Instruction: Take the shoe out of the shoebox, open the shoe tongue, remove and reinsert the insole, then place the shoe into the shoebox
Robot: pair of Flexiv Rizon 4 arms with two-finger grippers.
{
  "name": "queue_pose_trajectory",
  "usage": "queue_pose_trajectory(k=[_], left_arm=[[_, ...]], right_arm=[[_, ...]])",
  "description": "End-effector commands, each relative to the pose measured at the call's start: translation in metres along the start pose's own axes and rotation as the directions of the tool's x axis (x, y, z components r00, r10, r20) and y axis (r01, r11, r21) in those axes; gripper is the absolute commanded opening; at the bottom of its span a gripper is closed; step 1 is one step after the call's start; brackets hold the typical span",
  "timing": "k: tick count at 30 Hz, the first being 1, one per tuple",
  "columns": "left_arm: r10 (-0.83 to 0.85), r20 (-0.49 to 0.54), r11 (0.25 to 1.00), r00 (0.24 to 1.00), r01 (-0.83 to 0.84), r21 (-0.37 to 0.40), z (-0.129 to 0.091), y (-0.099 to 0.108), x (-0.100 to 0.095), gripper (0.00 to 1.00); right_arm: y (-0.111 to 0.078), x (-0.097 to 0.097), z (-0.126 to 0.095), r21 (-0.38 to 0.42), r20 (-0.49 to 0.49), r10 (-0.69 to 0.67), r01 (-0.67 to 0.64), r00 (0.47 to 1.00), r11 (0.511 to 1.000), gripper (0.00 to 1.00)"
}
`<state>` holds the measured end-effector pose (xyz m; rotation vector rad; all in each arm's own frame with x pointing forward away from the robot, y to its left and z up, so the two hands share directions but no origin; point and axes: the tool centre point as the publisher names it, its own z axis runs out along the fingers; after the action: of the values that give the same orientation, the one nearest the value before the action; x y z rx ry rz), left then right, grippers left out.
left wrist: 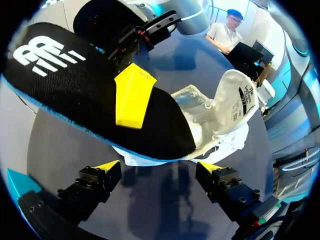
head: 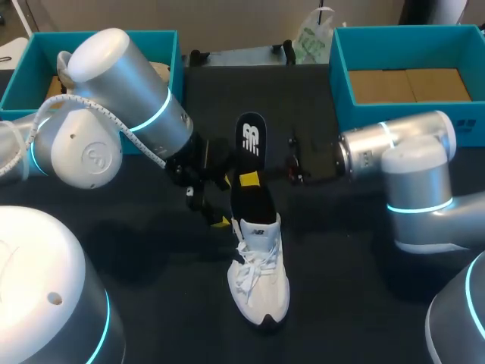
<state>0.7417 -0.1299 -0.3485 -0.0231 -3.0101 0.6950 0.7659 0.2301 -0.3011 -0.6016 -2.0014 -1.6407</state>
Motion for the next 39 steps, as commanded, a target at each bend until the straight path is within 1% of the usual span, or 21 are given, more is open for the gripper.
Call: queue_pose_trajectory(k=[1,5,10,15,18,25,29,30,31,32,39], left_arm=[[0.001,0.001,1.0,1.0,-0.001,0.001,0.001,0.001,0.0,1.0],[0.001,0.001,1.0,1.0,-0.001,0.001,0.001,0.001,0.0,1.0],[0.001,0.001,1.0,1.0,-0.001,0.001,0.001,0.001,0.0,1.0],[0.001,0.001,1.0,1.0,-0.001,0.001,0.001,0.001,0.0,1.0],[0.001,0.001,1.0,1.0,-0.001,0.001,0.001,0.001,0.0,1.0],[0.001,0.001,1.0,1.0,-0.001,0.001,0.001,0.001,0.0,1.0],[0.001,0.001,1.0,1.0,-0.001,0.001,0.001,0.001,0.0,1.0],[0.001,0.001,1.0,1.0,-0.001,0.001,0.001,0.001,0.0,1.0],[0.001,0.001,1.0,1.0,-0.001,0.001,0.001,0.001,0.0,1.0],[0.001,0.001,1.0,1.0,-0.001,0.001,0.001,0.001,0.0,1.0],[0.001,0.001,1.0,1.0,-0.001,0.001,0.001,0.001,0.0,1.0]], right_arm=[[-0.006,0.001,0.002,-0.012,0.03,0.025,-0.025,0.999,1.0,0.0],[-0.017,0.002,0.0,-0.017,0.058,0.055,-0.054,0.997,0.998,0.0],[-0.033,0.003,0.0,-0.015,0.094,0.082,-0.081,0.992,0.997,0.0],[-0.052,0.005,0.0,-0.024,0.095,0.108,-0.106,0.99,0.994,0.0],[-0.061,0.007,0.001,-0.031,0.089,0.128,-0.126,0.988,0.992,0.0],[-0.07,0.009,0.003,-0.026,0.083,0.159,-0.157,0.984,0.987,0.0],[-0.065,0.009,0.002,-0.031,0.079,0.151,-0.148,0.985,0.988,0.0],[-0.063,0.01,0.002,-0.029,0.08,0.145,-0.143,0.986,0.989,0.06],[-0.061,0.01,0.003,-0.026,0.079,0.138,-0.137,0.987,0.99,0.18],[-0.059,0.01,0.003,-0.021,0.081,0.132,-0.131,0.988,0.991,0.25],[-0.043,0.012,0.003,0.0,0.089,0.095,-0.095,0.992,0.995,0.35]])
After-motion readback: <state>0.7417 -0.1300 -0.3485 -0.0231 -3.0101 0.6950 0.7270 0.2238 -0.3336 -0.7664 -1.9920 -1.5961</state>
